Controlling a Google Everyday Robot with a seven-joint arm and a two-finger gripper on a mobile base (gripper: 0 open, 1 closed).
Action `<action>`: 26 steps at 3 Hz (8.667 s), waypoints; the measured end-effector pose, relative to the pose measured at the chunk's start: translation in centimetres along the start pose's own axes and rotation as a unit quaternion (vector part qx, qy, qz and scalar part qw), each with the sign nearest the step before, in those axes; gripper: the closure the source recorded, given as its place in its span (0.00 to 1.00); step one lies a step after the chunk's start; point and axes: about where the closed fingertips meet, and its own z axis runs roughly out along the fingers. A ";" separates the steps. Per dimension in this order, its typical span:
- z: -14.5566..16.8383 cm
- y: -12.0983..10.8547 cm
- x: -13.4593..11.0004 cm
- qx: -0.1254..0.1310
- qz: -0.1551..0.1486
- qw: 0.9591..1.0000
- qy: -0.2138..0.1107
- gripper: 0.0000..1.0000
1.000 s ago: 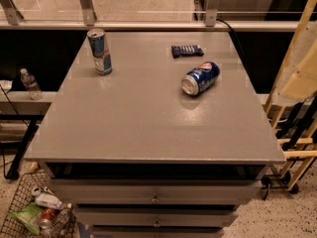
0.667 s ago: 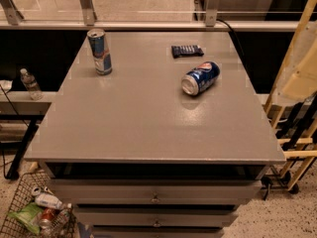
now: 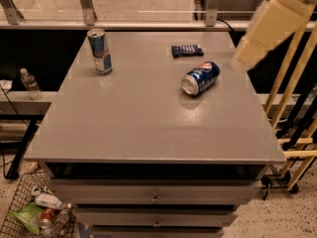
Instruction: Place pepsi can upright
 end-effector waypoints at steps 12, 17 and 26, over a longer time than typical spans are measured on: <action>26.1 -2.9 1.9 -0.053 0.774 0.553 0.304 0.00; 30.0 -0.1 1.6 -0.075 0.754 0.551 0.350 0.64; 19.8 1.0 0.8 -0.136 0.551 0.823 0.023 1.00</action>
Offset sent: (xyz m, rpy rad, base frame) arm 0.0793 -0.0394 -0.1263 0.1899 0.4994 -1.0230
